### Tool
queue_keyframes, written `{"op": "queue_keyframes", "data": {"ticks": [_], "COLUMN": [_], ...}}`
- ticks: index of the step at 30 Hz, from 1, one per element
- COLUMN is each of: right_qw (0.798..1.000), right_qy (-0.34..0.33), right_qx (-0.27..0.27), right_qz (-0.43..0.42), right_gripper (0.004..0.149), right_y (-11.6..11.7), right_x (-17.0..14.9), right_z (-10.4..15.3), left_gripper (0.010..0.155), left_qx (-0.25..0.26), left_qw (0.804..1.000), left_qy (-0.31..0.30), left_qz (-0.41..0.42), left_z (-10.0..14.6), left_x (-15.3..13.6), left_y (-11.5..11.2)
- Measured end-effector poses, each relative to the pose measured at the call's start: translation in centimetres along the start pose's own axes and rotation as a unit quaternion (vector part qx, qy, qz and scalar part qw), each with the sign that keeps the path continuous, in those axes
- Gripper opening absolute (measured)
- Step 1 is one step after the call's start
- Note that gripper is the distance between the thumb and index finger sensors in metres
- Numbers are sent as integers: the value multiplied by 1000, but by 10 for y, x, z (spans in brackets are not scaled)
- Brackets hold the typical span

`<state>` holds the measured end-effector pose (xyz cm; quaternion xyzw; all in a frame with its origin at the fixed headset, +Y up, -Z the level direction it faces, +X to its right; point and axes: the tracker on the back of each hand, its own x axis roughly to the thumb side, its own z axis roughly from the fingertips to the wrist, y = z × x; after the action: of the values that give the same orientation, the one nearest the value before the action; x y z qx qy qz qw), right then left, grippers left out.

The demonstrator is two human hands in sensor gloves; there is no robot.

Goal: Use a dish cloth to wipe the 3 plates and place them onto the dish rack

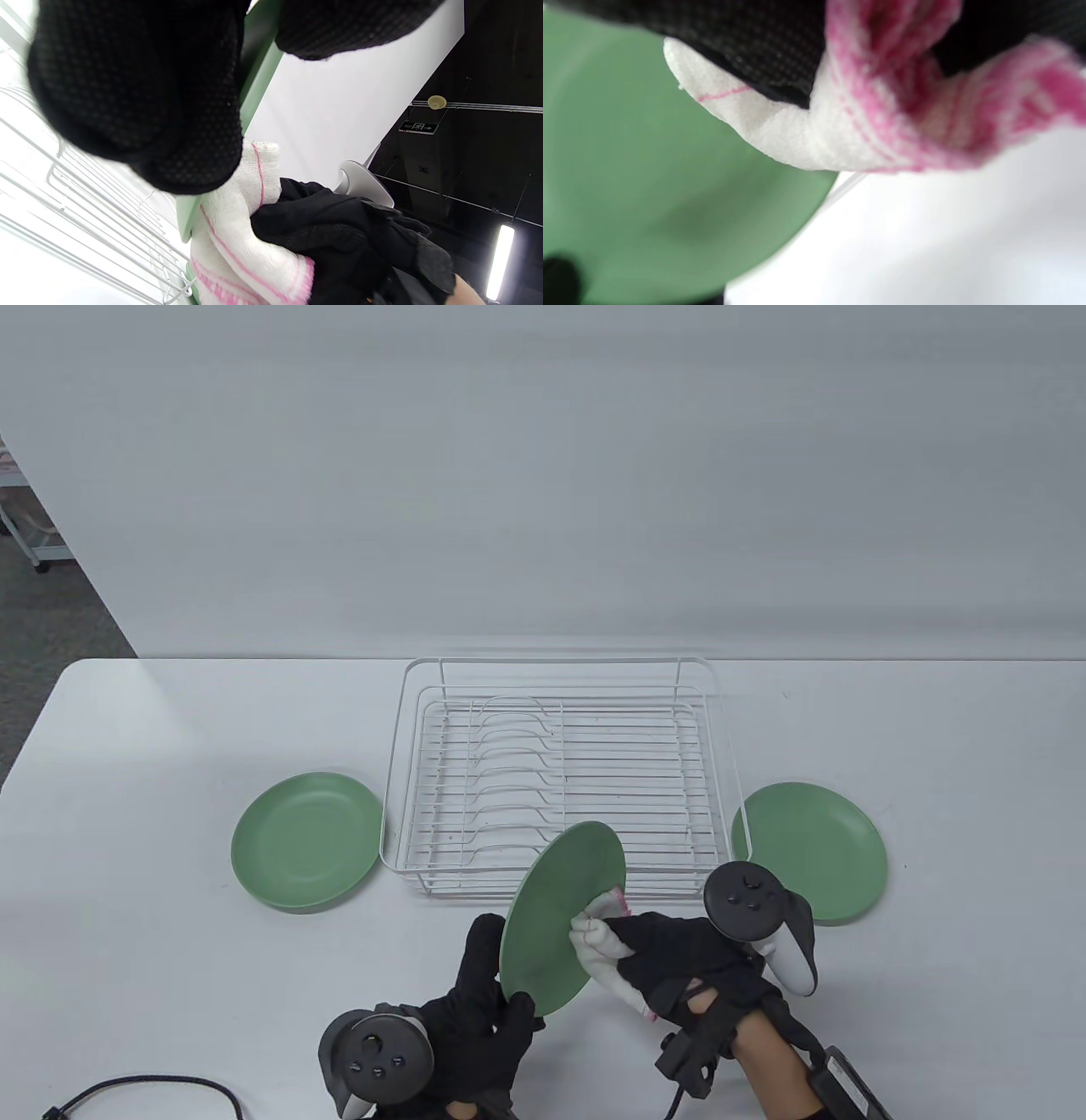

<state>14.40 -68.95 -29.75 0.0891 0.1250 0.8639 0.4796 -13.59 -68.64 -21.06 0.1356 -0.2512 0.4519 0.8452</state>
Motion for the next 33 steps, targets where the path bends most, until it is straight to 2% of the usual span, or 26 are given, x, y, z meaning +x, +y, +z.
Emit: {"op": "queue_keyframes", "data": {"ticks": [5,8,14,18,24,28,33], "right_qw": [991,987,967,954,951,955,969], "right_qy": [-35,-41,-125,-182,-223,-220,-173], "right_qx": [-117,-142,-163,-126,-38,15,90], "right_qz": [-48,-68,-151,-203,-211,-197,-153], "right_gripper": [46,46,47,47,48,48,46], "right_y": [-16,-18,-17,-8,13,25,37], "right_x": [-5,-5,2,15,31,37,36], "right_z": [4,6,9,12,15,15,13], "left_gripper": [83,83,84,84,85,86,87], "left_qx": [-27,-49,-83,-91,-92,-74,-32], "left_qw": [1000,999,996,995,996,997,999], "left_qy": [-6,-9,-14,-13,-16,-14,-10], "left_qz": [1,-1,2,26,15,14,19], "left_z": [-2,-3,-4,-4,-3,-2,-1], "left_x": [2,4,6,7,8,7,6], "left_y": [-3,-5,-11,-15,-17,-16,-8]}}
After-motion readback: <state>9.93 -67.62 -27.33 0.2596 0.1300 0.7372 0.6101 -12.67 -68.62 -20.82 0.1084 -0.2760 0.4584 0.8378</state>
